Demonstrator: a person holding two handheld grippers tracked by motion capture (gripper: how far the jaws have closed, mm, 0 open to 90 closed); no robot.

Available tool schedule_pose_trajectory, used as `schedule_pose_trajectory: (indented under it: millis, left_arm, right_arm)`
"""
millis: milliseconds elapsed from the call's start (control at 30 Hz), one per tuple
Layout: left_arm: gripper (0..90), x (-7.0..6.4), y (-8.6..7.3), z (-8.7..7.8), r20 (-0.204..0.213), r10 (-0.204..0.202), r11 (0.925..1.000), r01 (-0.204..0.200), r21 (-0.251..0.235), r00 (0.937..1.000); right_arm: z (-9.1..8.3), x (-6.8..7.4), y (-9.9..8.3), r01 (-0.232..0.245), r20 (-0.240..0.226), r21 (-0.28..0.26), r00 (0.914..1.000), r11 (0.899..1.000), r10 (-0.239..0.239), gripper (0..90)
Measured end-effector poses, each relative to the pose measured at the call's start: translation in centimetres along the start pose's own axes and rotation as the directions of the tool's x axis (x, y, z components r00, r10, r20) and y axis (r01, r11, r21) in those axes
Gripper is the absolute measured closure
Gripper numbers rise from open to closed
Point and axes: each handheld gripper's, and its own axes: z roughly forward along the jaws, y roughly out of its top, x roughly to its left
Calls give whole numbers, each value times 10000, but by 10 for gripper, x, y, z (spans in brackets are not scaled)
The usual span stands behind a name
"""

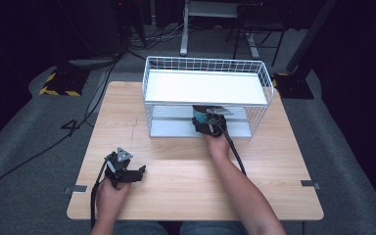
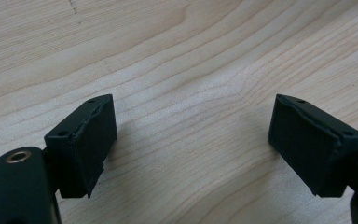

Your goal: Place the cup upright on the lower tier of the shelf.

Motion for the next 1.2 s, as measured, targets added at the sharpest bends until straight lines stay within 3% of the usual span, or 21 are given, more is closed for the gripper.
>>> schedule_pose_trajectory:
  millis: [133,233,400,667,967,1200]
  left_arm:
    - [159,0,0,0,8,-1,10000,1,-2,10000]
    - [159,0,0,0,10,4,10000,-4,-1,10000]
    - [159,0,0,0,-3,-10,10000,10,-9,10000]
    - [159,0,0,0,-18,-50,10000,50,-4,10000]
    - [159,0,1,1,-39,-76,10000,76,-13,10000]
    - [159,0,2,2,-24,-74,10000,74,-15,10000]
  right_arm:
    - [0,-1,1,22,-74,40,10000,10000,-21,219]
    - [2,-2,1,319,109,92,9994,9994,-320,148]
    - [-2,-10,1,-238,-29,-102,9997,9997,238,32]
    - [-11,-13,-1,-194,30,51,9998,9998,194,3]
    - [-33,-13,0,202,-112,234,9997,9995,-199,3]
    - [-65,-11,2,301,-285,195,9992,9994,-296,2]
